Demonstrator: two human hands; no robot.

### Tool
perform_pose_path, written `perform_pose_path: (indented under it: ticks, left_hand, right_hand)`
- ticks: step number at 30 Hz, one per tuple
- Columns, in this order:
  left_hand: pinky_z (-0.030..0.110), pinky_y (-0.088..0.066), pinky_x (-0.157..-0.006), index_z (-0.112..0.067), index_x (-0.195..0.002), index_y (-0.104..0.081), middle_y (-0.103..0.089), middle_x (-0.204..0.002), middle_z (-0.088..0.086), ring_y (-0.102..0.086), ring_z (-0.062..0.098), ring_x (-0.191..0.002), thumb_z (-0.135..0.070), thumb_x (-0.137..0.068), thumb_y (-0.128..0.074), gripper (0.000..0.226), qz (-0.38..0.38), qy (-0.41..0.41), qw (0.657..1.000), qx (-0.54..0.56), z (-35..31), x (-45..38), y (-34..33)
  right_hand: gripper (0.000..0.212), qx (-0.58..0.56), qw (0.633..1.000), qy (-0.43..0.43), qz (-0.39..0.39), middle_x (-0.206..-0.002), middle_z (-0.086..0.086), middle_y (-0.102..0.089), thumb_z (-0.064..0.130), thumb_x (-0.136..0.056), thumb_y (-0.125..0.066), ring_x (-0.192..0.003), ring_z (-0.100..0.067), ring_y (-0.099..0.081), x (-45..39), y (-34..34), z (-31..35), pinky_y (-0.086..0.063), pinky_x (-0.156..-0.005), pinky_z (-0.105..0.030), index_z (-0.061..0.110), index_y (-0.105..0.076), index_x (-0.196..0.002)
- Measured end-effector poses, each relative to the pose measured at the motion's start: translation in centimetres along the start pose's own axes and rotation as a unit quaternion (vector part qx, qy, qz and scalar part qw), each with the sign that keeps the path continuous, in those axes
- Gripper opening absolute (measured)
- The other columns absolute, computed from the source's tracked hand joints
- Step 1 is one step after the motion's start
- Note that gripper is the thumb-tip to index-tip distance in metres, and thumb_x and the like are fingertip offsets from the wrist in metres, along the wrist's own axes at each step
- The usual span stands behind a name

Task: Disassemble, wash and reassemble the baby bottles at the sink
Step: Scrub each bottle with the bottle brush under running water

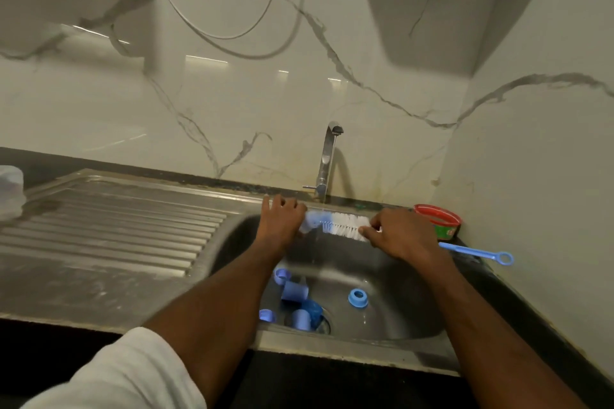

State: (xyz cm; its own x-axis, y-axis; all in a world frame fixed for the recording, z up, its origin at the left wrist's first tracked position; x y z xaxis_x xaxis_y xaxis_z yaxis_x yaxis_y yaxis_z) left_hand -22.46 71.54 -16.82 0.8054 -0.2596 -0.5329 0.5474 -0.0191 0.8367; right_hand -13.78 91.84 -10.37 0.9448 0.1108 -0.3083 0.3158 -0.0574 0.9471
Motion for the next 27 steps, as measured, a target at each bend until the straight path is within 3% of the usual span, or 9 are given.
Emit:
perform_pose_path:
  ticks: [4, 8, 9, 13, 17, 21, 22, 25, 27]
  left_hand:
    - [0.052, -0.026, -0.119, -0.022, -0.142, -0.048, -0.05, -0.146, 0.007, -0.044, 0.029, -0.136, -0.035, -0.087, -0.074, 0.062, -0.038, -0.126, 0.991, 0.001, -3.5, -0.3, 1.5]
    - [0.049, -0.03, -0.115, -0.026, -0.141, -0.047, -0.052, -0.143, 0.004, -0.046, 0.028, -0.131, -0.046, -0.088, -0.07, 0.062, -0.045, -0.003, 0.998, 0.036, -0.2, -0.1, 0.8]
    - [0.051, -0.03, -0.115, -0.027, -0.14, -0.048, -0.053, -0.142, 0.004, -0.045, 0.029, -0.131, -0.047, -0.087, -0.071, 0.062, -0.03, 0.001, 0.999, 0.037, 0.0, 0.0, 0.4]
    - [0.053, -0.031, -0.114, -0.026, -0.14, -0.05, -0.053, -0.142, 0.006, -0.048, 0.03, -0.13, -0.04, -0.085, -0.075, 0.062, -0.038, -0.118, 0.992, -0.001, -3.2, 0.1, 1.3]
    - [0.048, -0.032, -0.113, -0.022, -0.139, -0.049, -0.051, -0.141, 0.007, -0.046, 0.029, -0.13, -0.037, -0.09, -0.071, 0.056, -0.05, 0.019, 0.998, 0.017, -0.6, 0.4, 1.3]
    - [0.043, -0.036, -0.113, -0.015, -0.134, -0.054, -0.055, -0.136, 0.01, -0.051, 0.026, -0.127, -0.03, -0.087, -0.075, 0.054, -0.077, -0.113, 0.99, 0.027, -3.6, 0.5, 1.8]
    - [0.04, -0.038, -0.112, -0.015, -0.134, -0.054, -0.056, -0.136, 0.009, -0.052, 0.025, -0.126, -0.03, -0.086, -0.076, 0.054, -0.081, -0.107, 0.99, 0.042, -3.5, 0.4, 2.0]
    - [0.034, -0.041, -0.108, -0.016, -0.133, -0.052, -0.054, -0.133, 0.006, -0.052, 0.021, -0.121, -0.03, -0.088, -0.075, 0.052, -0.06, 0.022, 0.993, 0.095, -0.4, 0.6, 1.2]
    - [0.035, -0.042, -0.106, -0.015, -0.134, -0.052, -0.053, -0.134, 0.007, -0.051, 0.022, -0.12, -0.028, -0.088, -0.074, 0.052, -0.054, -0.005, 0.995, 0.083, -0.8, 0.6, 0.8]
  right_hand:
    - [0.037, 0.007, 1.0, 0.001, -0.001, -0.1, -0.003, -0.071, 0.054, -0.098, -0.053, -0.08, -0.017, -0.057, -0.3, -1.7, 0.9, -0.047, -0.071, -0.031, 0.023, -0.072, -0.1]
    - [0.039, -0.029, 1.0, -0.009, -0.007, -0.093, 0.002, -0.072, 0.058, -0.097, -0.054, -0.083, -0.015, -0.062, -0.3, -0.2, -1.3, -0.052, -0.073, -0.033, 0.025, -0.073, -0.091]
    - [0.039, -0.018, 1.0, -0.009, -0.014, -0.092, 0.003, -0.071, 0.059, -0.096, -0.054, -0.082, -0.014, -0.062, -0.2, 0.0, -1.2, -0.052, -0.073, -0.032, 0.026, -0.072, -0.09]
    - [0.034, -0.01, 1.0, 0.003, 0.015, -0.098, -0.002, -0.07, 0.054, -0.096, -0.056, -0.083, -0.016, -0.06, -0.3, -1.9, 0.6, -0.049, -0.073, -0.03, 0.023, -0.069, -0.098]
    - [0.038, -0.042, 0.999, -0.007, 0.01, -0.094, 0.0, -0.07, 0.056, -0.098, -0.054, -0.084, -0.016, -0.062, -0.1, -0.5, -0.8, -0.052, -0.077, -0.032, 0.023, -0.071, -0.096]
    - [0.039, -0.022, 1.0, 0.002, 0.012, -0.101, -0.004, -0.07, 0.054, -0.098, -0.055, -0.082, -0.016, -0.057, -0.1, -1.8, 0.6, -0.053, -0.078, -0.033, 0.019, -0.07, -0.1]
    - [0.039, -0.031, 0.999, -0.002, 0.015, -0.1, -0.004, -0.07, 0.054, -0.097, -0.055, -0.081, -0.016, -0.058, -0.2, -1.8, 0.5, -0.053, -0.078, -0.033, 0.018, -0.07, -0.099]
    - [0.041, -0.058, 0.998, -0.002, 0.014, -0.093, -0.001, -0.071, 0.057, -0.097, -0.054, -0.081, -0.014, -0.062, -0.5, -1.0, -0.6, -0.056, -0.08, -0.037, 0.02, -0.073, -0.095]
    - [0.041, -0.035, 0.999, 0.003, 0.018, -0.094, -0.001, -0.07, 0.056, -0.097, -0.054, -0.082, -0.014, -0.061, -0.5, -1.1, -0.2, -0.055, -0.079, -0.034, 0.019, -0.071, -0.097]
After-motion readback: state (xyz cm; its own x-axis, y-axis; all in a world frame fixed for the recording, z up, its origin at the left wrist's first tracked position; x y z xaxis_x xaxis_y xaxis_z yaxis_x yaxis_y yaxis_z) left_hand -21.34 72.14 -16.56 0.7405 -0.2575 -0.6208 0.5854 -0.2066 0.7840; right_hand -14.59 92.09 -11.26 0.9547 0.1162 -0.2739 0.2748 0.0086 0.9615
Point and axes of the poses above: each hand's wrist, its own x-axis away from the middle knuckle, its own y-axis out of the back of the hand, z = x × y, the point moved 6 cm from there along -x, towards the middle knuckle
